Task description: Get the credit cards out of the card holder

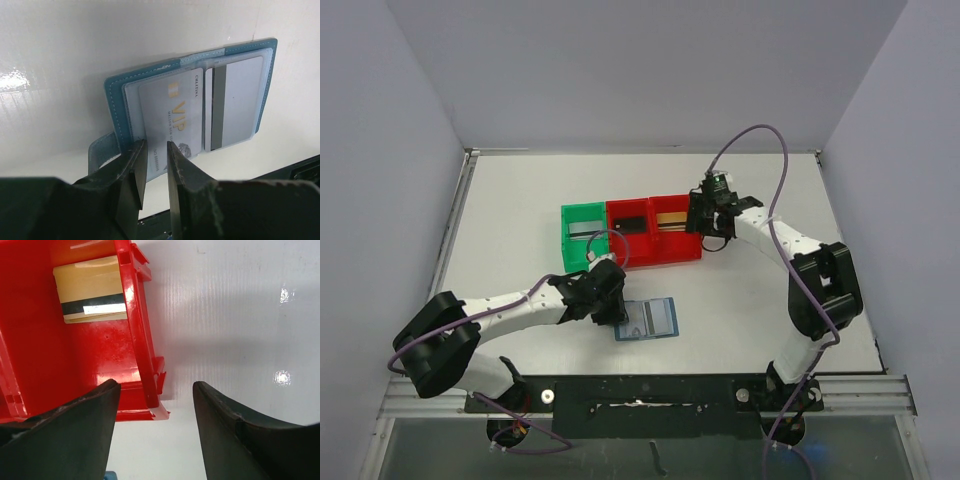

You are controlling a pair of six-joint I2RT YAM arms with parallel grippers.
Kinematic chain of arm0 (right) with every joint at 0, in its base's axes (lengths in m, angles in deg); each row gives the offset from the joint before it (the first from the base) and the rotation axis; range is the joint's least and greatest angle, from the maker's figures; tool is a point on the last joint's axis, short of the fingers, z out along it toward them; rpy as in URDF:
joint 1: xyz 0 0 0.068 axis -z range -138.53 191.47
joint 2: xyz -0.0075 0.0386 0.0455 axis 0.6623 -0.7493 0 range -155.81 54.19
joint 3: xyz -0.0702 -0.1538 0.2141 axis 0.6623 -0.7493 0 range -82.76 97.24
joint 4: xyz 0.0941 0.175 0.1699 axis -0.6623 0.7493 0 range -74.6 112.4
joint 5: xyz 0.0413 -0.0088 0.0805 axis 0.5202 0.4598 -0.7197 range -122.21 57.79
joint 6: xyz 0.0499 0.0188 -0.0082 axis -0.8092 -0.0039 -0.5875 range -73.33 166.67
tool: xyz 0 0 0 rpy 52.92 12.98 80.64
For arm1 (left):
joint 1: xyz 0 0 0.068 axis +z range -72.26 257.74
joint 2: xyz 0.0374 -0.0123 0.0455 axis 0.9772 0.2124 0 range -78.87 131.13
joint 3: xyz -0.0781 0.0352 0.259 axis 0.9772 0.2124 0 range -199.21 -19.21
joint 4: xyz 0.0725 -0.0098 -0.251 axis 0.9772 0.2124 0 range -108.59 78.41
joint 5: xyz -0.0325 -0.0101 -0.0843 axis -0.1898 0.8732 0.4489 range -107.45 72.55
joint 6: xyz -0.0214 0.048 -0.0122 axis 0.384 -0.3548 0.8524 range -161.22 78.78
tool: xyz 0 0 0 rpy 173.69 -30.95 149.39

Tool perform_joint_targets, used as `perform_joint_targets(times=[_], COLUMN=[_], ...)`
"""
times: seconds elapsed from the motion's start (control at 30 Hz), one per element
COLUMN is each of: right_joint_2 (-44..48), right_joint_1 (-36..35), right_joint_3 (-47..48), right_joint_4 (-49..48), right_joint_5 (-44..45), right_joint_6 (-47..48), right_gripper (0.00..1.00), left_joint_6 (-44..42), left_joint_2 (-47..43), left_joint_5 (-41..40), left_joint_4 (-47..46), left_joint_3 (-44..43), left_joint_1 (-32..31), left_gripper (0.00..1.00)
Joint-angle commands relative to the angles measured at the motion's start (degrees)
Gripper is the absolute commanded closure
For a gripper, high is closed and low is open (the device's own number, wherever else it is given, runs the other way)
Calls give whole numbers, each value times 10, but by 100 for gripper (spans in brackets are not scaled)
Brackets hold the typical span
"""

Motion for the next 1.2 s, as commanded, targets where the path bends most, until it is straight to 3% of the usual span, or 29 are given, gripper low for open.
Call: perform_joint_targets(times=[0.0, 0.47, 1.17], right_joint_2=[-15, 22, 127], right_joint_1=[7, 11, 78], right_joint_3=[40, -12, -115], right_joint_4=[5, 11, -8], right_joint_5=[23, 59, 56], right_joint_6=[9, 5, 47], right_gripper=[41, 55, 57], left_joint_6=[1, -5, -14], left_joint_2=[-3, -5, -12], left_joint_5=[-1, -9, 1], left_joint_4=[-19, -7, -16], left_joint_3=[0, -11, -7], left_joint_1=[-4, -3, -7], left_gripper=[79, 79, 79])
